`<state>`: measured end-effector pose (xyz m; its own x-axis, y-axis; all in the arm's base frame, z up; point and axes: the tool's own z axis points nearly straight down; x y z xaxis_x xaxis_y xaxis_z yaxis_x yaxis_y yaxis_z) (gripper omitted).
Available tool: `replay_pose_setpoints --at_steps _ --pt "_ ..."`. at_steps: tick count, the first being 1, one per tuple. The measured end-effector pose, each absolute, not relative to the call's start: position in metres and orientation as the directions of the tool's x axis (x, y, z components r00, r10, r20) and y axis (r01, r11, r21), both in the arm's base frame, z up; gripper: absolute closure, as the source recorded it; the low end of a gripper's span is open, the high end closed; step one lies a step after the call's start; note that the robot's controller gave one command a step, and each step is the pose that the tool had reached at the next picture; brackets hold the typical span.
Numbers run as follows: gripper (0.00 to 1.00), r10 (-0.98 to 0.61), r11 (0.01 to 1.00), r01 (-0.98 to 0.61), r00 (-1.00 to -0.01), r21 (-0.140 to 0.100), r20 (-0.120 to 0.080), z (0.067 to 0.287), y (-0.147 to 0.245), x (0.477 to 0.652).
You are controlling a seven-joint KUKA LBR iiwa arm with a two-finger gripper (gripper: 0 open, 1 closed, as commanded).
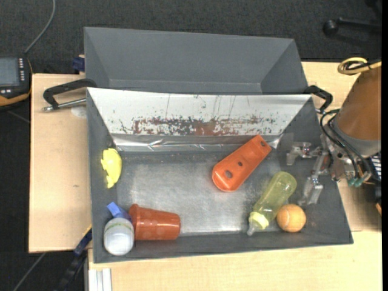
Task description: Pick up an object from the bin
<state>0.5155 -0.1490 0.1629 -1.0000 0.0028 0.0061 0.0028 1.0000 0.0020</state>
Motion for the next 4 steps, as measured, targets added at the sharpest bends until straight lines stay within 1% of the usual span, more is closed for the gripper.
replay_pose_setpoints --at_steps 1,2,3,4 --pt "0.0 0.0 1.0 0.0 -1.0 0.0 -0.002 0.167 -0.148 0.518" --pt "0.0 -0.091 0.996 -0.091 -0.996 -0.002 -0.008 0.141 -0.144 0.514" --pt "0.0 -0.245 0.969 -0.245 -0.969 0.003 -0.001 0.073 -0.128 0.506" --pt "1.0 0.003 1.0 0.003 -1.0 -0.001 -0.014 0.074 -0.115 0.502"
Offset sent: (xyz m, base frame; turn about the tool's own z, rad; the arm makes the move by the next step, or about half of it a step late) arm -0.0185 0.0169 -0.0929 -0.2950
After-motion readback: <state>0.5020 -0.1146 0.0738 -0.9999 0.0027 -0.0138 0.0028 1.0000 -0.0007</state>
